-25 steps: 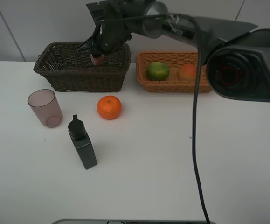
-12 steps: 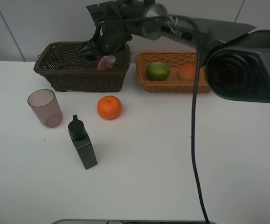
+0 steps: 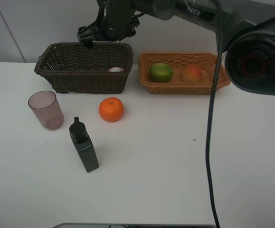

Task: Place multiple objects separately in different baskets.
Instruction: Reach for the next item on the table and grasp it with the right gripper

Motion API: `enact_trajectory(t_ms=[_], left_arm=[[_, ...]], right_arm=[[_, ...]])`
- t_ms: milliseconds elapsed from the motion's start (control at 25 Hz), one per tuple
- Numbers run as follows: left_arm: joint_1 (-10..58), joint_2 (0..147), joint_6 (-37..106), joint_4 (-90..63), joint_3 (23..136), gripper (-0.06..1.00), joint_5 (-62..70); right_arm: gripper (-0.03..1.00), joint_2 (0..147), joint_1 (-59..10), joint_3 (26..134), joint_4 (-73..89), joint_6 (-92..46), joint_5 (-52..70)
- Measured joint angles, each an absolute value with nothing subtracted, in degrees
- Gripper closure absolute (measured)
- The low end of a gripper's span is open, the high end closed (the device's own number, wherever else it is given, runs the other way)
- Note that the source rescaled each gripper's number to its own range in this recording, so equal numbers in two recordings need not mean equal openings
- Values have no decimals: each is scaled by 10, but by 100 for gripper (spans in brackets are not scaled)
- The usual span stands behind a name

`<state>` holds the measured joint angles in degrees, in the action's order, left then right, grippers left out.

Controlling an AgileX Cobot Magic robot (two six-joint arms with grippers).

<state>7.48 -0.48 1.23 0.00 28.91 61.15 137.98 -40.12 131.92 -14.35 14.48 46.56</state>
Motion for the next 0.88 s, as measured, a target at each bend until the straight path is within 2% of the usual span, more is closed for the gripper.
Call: enact_trajectory(t_ms=[600,880], left_arm=[[75,-5,12,0,289,-2,611],[75,-5,12,0,289,-2,611]], right_arm=[[-3,1311,-402,1317,-102,98,678],[-3,1256,-405,1222,-93,96,691]])
